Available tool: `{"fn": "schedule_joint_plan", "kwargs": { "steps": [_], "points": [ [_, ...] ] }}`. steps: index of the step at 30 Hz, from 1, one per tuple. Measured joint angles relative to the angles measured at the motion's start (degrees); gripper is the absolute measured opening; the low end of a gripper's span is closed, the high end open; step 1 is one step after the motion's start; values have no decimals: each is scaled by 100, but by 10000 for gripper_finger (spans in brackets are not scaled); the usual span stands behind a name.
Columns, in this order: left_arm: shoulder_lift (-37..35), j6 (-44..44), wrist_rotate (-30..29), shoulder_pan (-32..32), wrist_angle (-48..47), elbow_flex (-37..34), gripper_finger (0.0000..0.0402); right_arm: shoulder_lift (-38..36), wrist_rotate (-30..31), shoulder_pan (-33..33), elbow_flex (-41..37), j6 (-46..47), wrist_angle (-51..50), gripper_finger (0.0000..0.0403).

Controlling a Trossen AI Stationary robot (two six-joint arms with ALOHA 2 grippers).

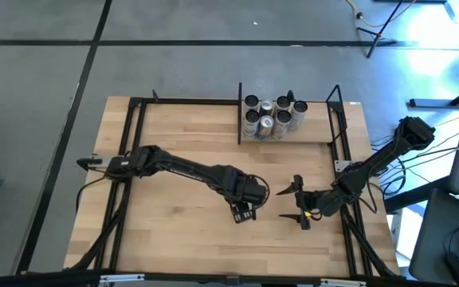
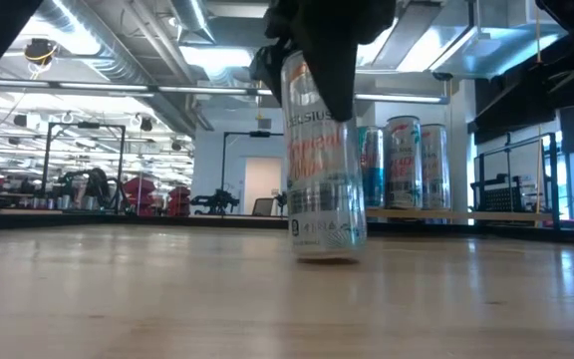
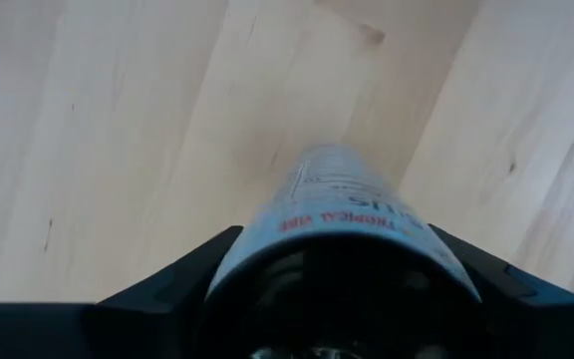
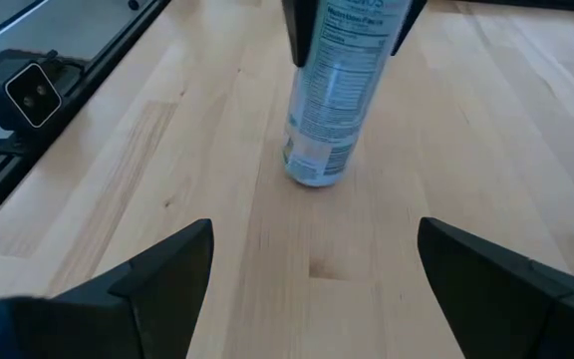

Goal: Place canned beverage on shelf
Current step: Put the black soda can on the shelf aligned with the other black soda can

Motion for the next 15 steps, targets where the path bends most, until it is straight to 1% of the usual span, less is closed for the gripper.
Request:
{"fn": "schedule_joint_plan", "kwargs": {
  "steps": [4, 10, 15],
  "points": [
    [7, -10, -103, -32, 153, 0, 274, 0, 0, 0, 0, 0, 2, 335],
    [-11, -47, 55, -61, 184, 0, 301, 0, 0, 0, 0, -2, 2, 335],
    [-11, 99, 79, -60, 56, 65, 318, 0, -1, 0, 0, -2, 2, 335]
  ]
}}
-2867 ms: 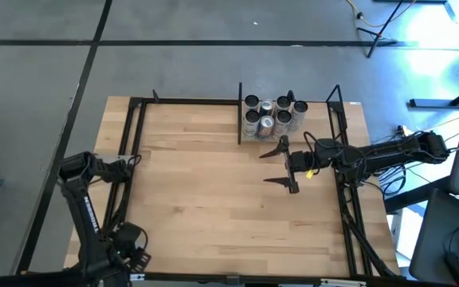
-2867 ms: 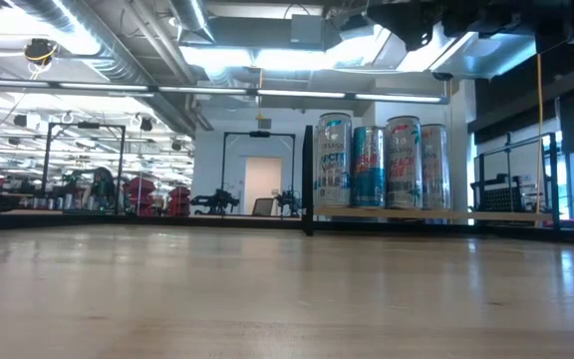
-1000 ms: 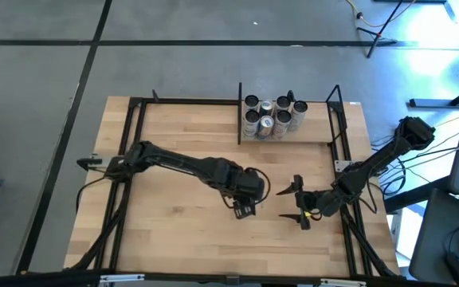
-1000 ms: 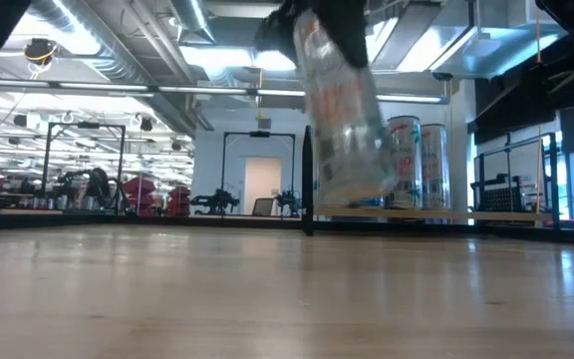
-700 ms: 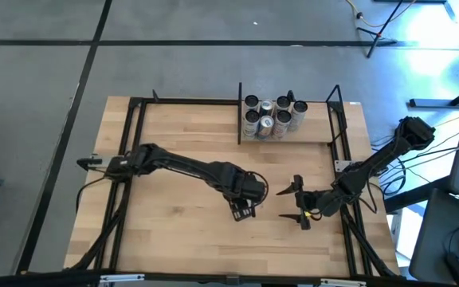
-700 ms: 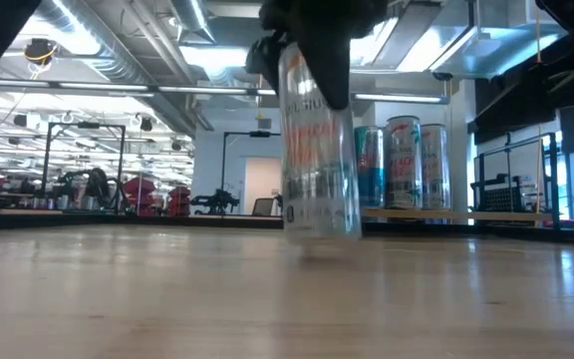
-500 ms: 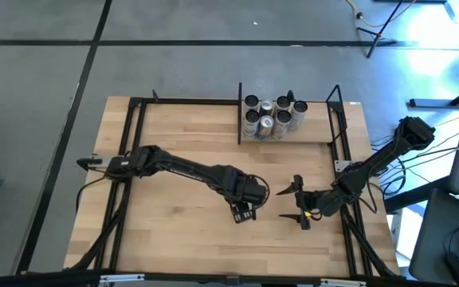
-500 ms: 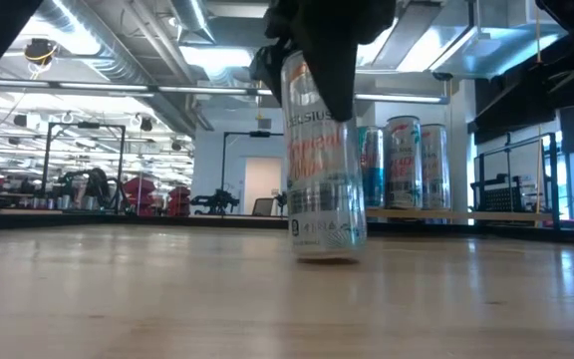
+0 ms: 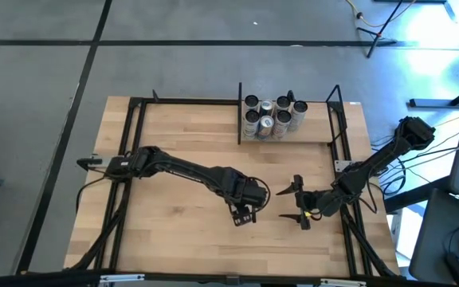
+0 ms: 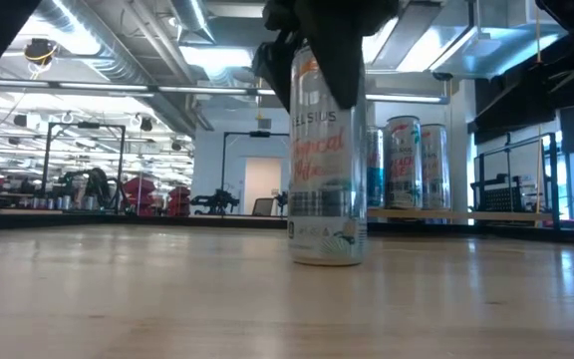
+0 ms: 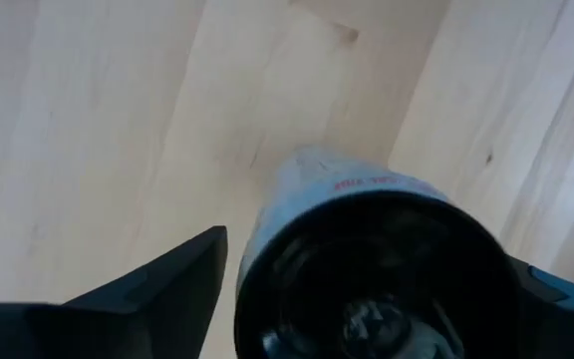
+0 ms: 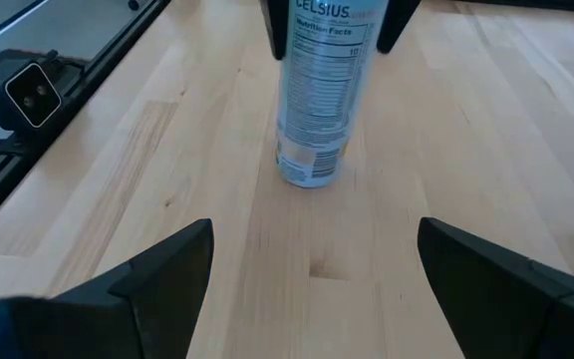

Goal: Place canned beverage on shelf
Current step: Put the black soda can on the shelf aligned with the other black soda can

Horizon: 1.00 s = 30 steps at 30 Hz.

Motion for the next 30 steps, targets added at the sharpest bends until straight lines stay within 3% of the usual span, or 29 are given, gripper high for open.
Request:
{"fn": "schedule_joint_plan", "kwargs": {
  "steps": [9, 12, 15, 17, 24, 30],
  "points": [
    [-40, 151, -310, -123, -699, 1070, 324, 0, 0, 0, 2, -42, 131, 335],
    [-303, 217, -798, -299, -964, 923, 324, 0, 4, 0, 4, -42, 225, 335],
    [-445, 211, -1885, -613, -1512, 903, 324, 31, 10, 0, 4, -35, 366, 335],
    [-485, -44, -2293, -845, -1808, 901, 324, 127, 26, 0, 7, -41, 526, 335],
    [-497, -232, -2708, -1558, -1821, 728, 318, 916, 362, 0, 7, -357, 1526, 335],
    [-952, -746, -3147, -1929, -1653, -272, 309, 1661, 450, -44, 15, -820, 2842, 335]
  ]
}}
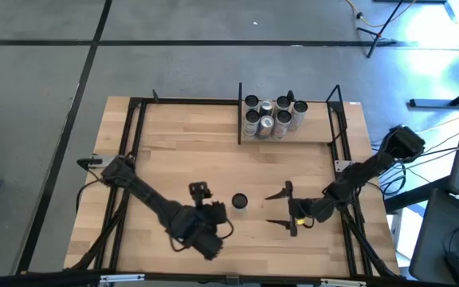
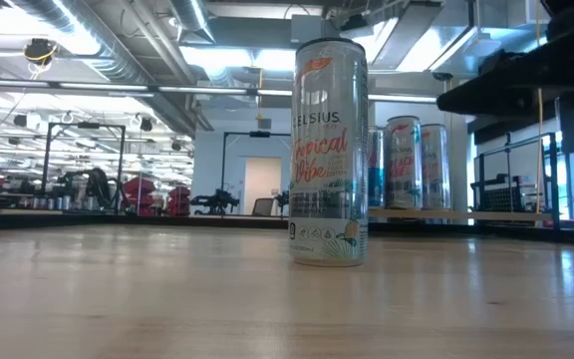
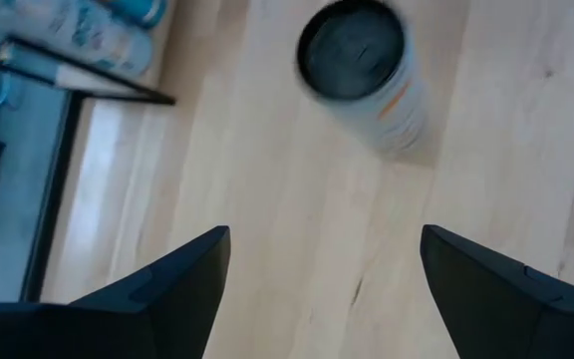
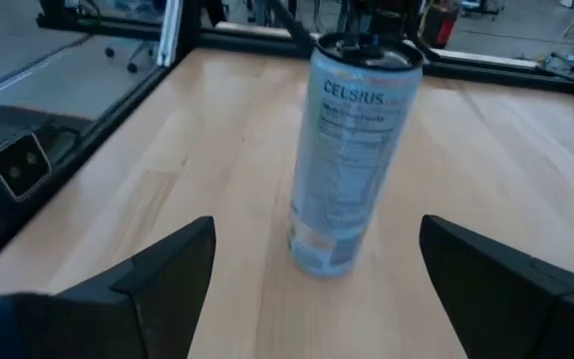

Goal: Place canned beverage on shelf
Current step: Put the black soda can on the shelf aligned with the other black soda can

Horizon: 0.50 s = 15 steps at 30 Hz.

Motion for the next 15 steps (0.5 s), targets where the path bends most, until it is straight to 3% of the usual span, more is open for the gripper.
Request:
{"fn": "schedule_joint_plan", "kwargs": {
  "steps": [5, 10, 15],
  "points": [
    [-712, -452, -204, -154, 996, -1630, 308, 452, -178, -292, 262, 1, 123, 335],
    [-1578, -426, -298, -173, 3068, -3574, 307, 945, -460, -558, 643, -2, 261, 335],
    [-1961, -414, -492, -31, 5031, -5200, 307, 1408, -440, -744, 1042, -17, 248, 335]
  ]
}}
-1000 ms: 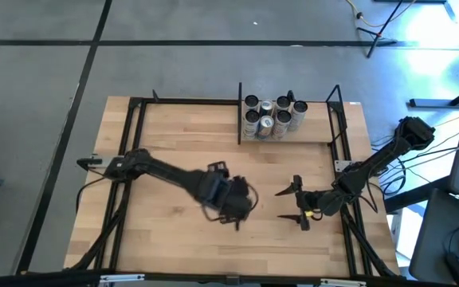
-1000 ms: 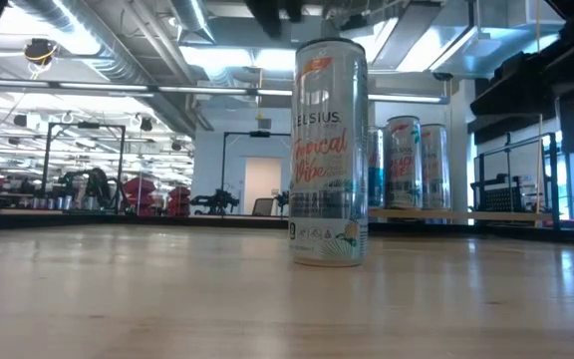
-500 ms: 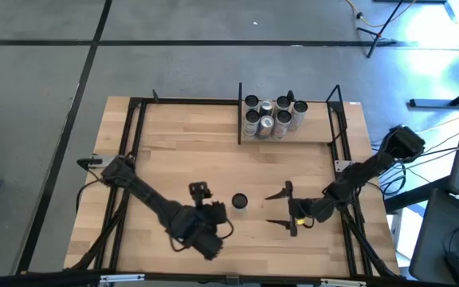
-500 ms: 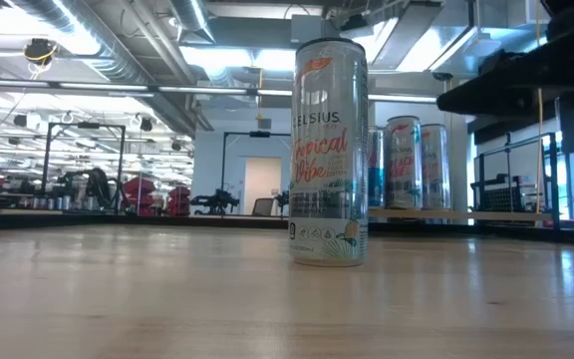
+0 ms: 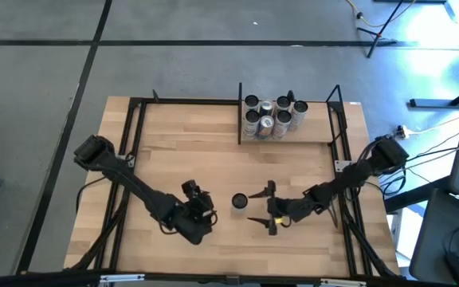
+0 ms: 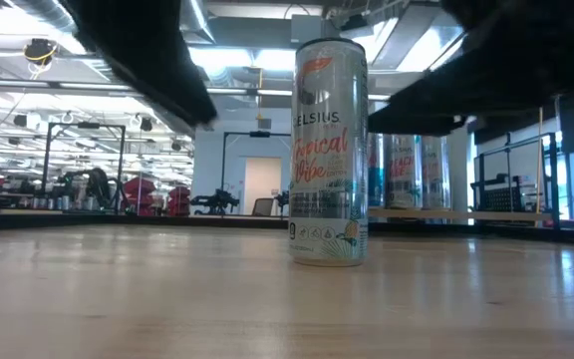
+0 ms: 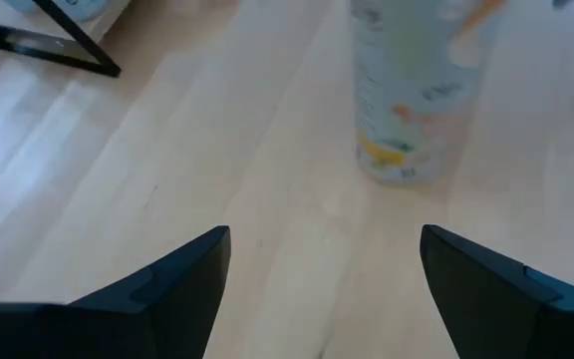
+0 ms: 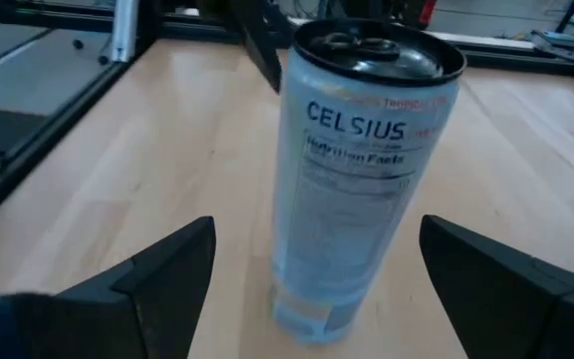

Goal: Place canned beverage on shelf
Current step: Put the black soda can on the shelf aligned with the other black soda can

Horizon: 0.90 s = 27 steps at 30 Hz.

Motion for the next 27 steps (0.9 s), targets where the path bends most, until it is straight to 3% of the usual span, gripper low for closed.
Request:
{"fn": "schedule_joint_plan", "kwargs": {
  "steps": [6, 11, 15, 23, 27],
  "points": [
    [24, 146, -63, 262, 2031, -1103, 307, 389, 416, -79, 484, -16, 90, 335],
    [31, 334, -25, 321, 3078, -1608, 308, 339, 456, -78, 755, -132, 25, 335],
    [31, 324, 27, 305, 3222, -1699, 308, 218, 544, -116, 1101, -105, -456, 335],
    [31, 306, 27, 283, 3309, -1697, 308, 214, 429, -396, 2250, 490, -3215, 335],
    [31, 300, 27, 283, 3327, -1697, 308, 215, 105, -505, 2291, 521, -3504, 335]
  ]
}}
